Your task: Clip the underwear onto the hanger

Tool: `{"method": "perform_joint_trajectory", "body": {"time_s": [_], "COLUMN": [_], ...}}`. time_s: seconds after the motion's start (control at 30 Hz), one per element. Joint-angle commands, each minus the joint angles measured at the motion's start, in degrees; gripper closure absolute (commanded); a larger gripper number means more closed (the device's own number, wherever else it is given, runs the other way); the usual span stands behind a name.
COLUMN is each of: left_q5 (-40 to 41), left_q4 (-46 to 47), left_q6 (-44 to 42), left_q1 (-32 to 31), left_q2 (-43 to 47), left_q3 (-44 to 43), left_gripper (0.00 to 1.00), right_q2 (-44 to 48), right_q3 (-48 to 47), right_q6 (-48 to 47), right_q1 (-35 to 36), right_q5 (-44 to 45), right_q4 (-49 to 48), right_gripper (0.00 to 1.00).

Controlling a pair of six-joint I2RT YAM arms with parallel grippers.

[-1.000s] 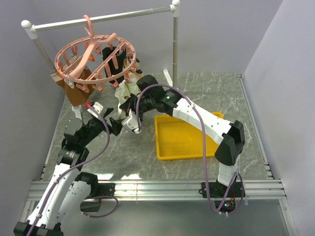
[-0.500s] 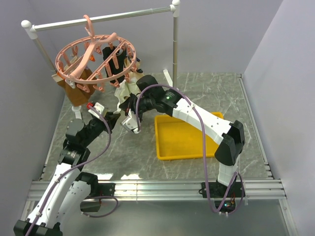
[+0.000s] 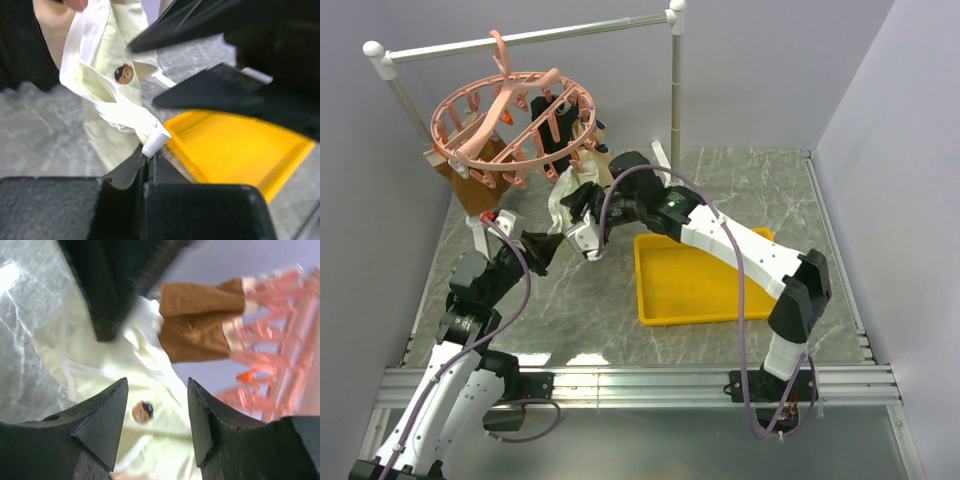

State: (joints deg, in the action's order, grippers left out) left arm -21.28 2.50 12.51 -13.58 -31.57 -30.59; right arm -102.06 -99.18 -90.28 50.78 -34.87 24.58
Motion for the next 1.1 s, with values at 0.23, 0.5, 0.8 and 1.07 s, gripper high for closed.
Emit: {"method": "perform_joint_trajectory", "body": {"time_s": [0.23,0.5,0.8,1.07], "left_q5": [-0.86,-8.07,-23.27,-27.85], "left_q4": [3.12,9.01,17.89,14.20], "left_q6": [23.31,33.71,23.89,14.48], "left_q1": [5.75,11.82,13.50,13.50], "left_q2": [1.07,-2.35,-1.48,-1.30], "left_q3": [1.67,3.60,6.51,4.22], "left_gripper": [1.00,0.99,0.97,0.95], "right_q2": [8.63,9.25,7.14,-0.15], "right_q3": [4.70,3.28,-2.33,-10.15], "right_q6": [28.55,36.86,16.39,0.82], "right_q1": [-5.60,-8.16,-6.41,-1.04], "right_q5": [-4.67,-11.96,-16.46,-12.24], "right_q4": [-13.14,-10.96,5.20,12.41], "right_gripper": [0.48,0.52,0.52,0.55]}}
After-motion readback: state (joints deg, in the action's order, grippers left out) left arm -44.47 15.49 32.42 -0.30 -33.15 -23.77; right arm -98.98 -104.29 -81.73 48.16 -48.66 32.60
